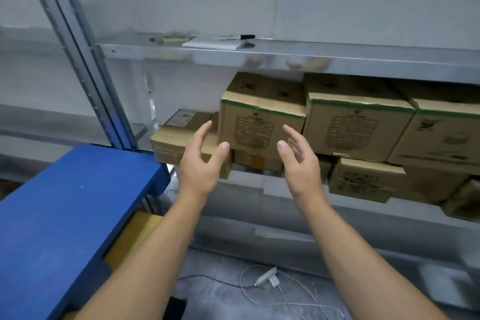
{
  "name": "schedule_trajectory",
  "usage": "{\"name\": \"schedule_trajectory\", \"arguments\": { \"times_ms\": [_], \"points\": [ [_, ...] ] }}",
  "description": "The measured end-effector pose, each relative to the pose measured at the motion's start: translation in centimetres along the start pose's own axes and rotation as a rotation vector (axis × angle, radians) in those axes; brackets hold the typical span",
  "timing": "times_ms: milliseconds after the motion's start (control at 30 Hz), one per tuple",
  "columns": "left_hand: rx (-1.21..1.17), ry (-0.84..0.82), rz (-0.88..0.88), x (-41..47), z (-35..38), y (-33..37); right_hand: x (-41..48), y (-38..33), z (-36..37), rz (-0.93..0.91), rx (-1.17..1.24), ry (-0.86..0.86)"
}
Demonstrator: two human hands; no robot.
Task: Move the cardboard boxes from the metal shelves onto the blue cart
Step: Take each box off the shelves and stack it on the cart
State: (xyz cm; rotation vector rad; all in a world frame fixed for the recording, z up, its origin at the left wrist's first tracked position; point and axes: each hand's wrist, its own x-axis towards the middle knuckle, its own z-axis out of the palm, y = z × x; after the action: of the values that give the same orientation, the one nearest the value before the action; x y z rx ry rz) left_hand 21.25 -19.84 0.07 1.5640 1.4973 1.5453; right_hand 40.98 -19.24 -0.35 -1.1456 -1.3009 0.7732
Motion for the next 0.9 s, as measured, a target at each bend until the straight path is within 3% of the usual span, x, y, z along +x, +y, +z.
{"name": "schedule_trajectory", "arguments": {
  "times_ms": [700,900],
  "points": [
    [-0.042,-0.066,-0.002,15.7,7.2,-5.4,10.0,6.2,1.9,0.145,-0.177,0.412],
    [-0.133,-0.034,-0.053,17.1,8.4,-6.7,10.0,6.6,3.0,0.159,-0.202,0.439]
  ]
}}
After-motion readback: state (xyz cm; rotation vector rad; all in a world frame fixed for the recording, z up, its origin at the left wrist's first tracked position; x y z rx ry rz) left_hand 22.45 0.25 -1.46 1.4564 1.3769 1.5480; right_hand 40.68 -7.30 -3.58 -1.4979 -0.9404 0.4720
